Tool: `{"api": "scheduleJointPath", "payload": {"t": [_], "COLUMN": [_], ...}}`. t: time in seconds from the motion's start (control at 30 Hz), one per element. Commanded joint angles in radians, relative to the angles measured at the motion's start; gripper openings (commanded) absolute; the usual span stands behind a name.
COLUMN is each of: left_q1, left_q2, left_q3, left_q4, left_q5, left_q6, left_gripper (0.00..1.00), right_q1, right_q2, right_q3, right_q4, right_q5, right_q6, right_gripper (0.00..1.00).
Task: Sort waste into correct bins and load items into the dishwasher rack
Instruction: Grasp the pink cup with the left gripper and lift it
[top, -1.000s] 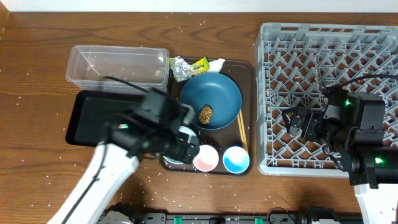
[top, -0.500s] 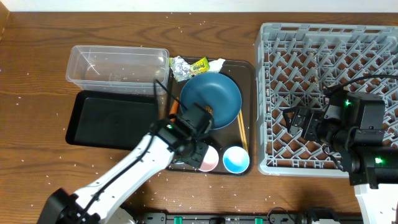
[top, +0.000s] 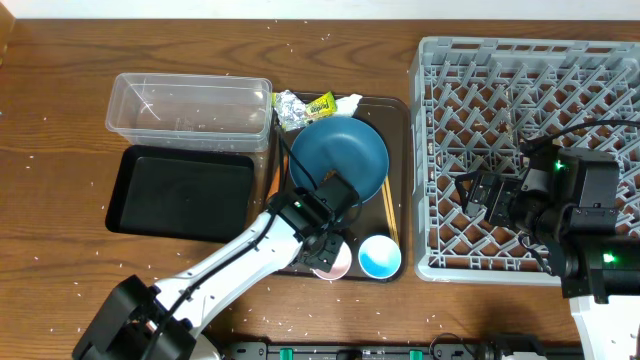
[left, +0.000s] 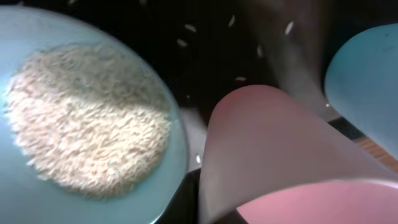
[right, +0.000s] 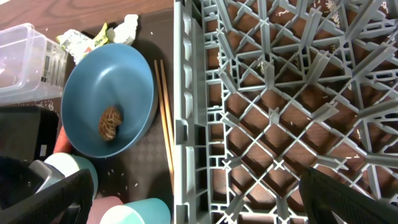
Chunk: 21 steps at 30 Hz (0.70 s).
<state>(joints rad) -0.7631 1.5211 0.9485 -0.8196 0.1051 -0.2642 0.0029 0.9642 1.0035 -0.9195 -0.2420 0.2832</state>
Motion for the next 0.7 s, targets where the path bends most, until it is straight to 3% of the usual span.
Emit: {"api": "scheduleJointPath", "payload": {"t": [0.0,0.17,0.3,0.43,0.57,0.67], "left_q1": [0.002,0.066,0.18,0.325,0.466,0.532], "left_q2": [-0.045,-0.15,-0.241,-0.289,-0.277,-0.247], "left_q3": [0.055,0.171,0.216,0.216,0.216,0.216], "left_q4": [-0.044,-0.147,-0.131,-0.027,0.109,0.23], "left_q5": [-0.018,-0.008,0.084,0.386,0.805,1.087], "left_q6": [-0.018,-0.023,-0.021,0.02,0.019,0.006], "left_gripper": [0.06,0.06,0.06,0.06,0.06,0.06], "right_q1": [-0.005,-0.005,-0.004,-0.004,-0.004,-0.003], "right_q2": [-0.002,-0.002,-0.002,-0.002,-0.002,-0.002], "right_q3": [0.019,0.019,0.019,0.019,0.019,0.019], "right_q4": [-0.001,-0.012,-0.012,0.01,0.126,0.254], "right_q5": [0.006,-0.001,-0.004,-0.098,-0.466,-0.716], "right_q6": [0.016,0.016,0.016,0.011,-0.101,-0.107], "right_gripper": [0.99,0.99,0.99,0.99,0.93,0.89]}}
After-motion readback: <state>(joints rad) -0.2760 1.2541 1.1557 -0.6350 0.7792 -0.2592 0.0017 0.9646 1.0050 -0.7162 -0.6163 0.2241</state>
